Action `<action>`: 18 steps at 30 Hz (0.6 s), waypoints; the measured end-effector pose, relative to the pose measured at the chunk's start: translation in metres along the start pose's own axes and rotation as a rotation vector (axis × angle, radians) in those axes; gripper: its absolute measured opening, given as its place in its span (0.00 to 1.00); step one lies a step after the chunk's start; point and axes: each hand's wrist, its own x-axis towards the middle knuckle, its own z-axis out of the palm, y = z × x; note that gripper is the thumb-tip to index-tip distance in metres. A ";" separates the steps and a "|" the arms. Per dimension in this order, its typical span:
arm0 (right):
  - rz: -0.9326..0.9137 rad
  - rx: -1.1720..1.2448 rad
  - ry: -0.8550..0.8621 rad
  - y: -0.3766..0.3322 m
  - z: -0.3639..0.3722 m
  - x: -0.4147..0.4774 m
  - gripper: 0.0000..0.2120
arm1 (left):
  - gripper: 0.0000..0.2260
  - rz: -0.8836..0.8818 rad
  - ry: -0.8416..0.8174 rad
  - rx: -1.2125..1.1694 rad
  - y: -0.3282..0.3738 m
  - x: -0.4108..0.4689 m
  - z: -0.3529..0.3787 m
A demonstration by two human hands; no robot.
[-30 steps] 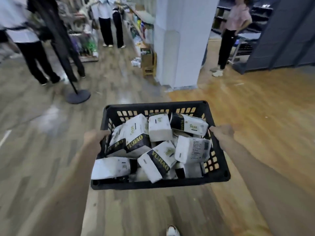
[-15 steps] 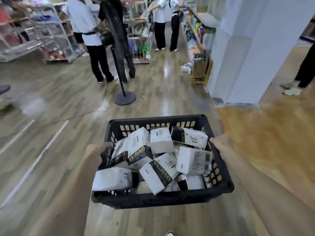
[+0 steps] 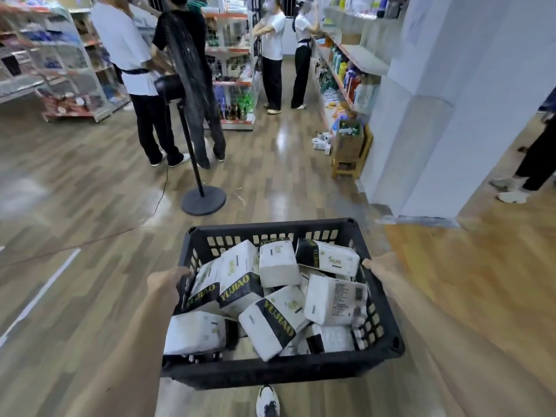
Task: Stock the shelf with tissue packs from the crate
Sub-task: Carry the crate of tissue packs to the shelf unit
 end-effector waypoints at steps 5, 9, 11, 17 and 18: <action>0.017 -0.093 0.063 -0.068 0.013 0.070 0.10 | 0.08 -0.003 -0.080 -0.010 0.081 0.057 0.060; -0.024 -0.048 0.078 -0.134 0.023 0.103 0.19 | 0.11 0.027 -0.114 0.008 0.138 0.098 0.103; -0.020 -0.039 0.091 -0.154 0.032 0.135 0.17 | 0.10 0.044 -0.136 0.025 0.166 0.120 0.123; 0.021 0.050 0.062 -0.190 0.087 0.264 0.15 | 0.08 0.041 -0.059 -0.020 0.235 0.199 0.200; 0.043 0.095 0.020 -0.184 0.101 0.309 0.20 | 0.09 0.034 -0.047 -0.019 0.248 0.213 0.214</action>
